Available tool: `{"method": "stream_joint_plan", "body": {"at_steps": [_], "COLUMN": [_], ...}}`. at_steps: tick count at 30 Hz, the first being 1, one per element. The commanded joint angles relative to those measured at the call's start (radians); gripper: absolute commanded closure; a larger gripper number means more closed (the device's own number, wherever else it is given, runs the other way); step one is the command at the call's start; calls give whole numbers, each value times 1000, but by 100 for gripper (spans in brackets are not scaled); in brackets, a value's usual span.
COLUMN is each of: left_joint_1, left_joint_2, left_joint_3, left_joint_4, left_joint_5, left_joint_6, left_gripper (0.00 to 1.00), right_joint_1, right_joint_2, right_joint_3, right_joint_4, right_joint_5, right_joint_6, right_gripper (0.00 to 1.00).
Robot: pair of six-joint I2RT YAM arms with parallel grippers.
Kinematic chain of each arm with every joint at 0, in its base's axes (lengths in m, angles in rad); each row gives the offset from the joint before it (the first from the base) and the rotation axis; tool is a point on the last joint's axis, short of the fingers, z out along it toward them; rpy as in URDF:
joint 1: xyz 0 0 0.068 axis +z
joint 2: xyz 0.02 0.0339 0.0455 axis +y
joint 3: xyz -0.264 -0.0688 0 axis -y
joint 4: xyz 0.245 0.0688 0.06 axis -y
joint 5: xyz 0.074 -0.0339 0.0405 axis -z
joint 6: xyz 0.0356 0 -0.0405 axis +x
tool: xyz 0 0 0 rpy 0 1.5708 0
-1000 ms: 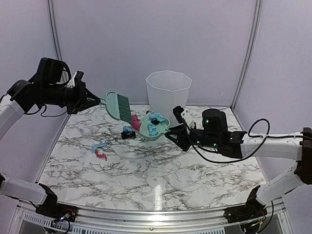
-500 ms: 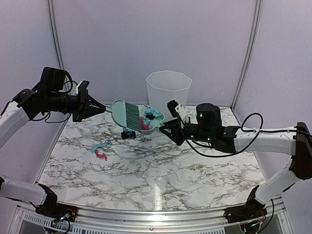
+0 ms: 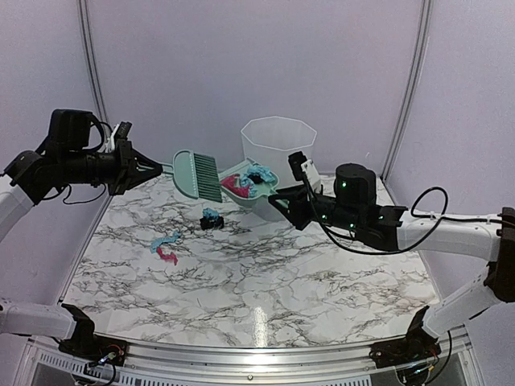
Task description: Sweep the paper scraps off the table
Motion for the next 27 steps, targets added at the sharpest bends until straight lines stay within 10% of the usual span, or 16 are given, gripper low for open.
{"method": "stream_joint_plan", "body": {"at_steps": [1,27], "left_joint_1": [3,5], "left_joint_2": [-28,-176], "left_joint_3": [-27,-91], "left_joint_4": [8,-53], "left_joint_5": [-26,-332], "left_joint_6": [39,34], "left_gripper": [100,100], "right_joint_1": [9,9], "right_joint_2": [-27,50], "right_joint_3": [55,233], "right_joint_4": [44,-83], "right_joint_5": [52,30], "right_joint_6": [94,96], "right_gripper": [100,100]}}
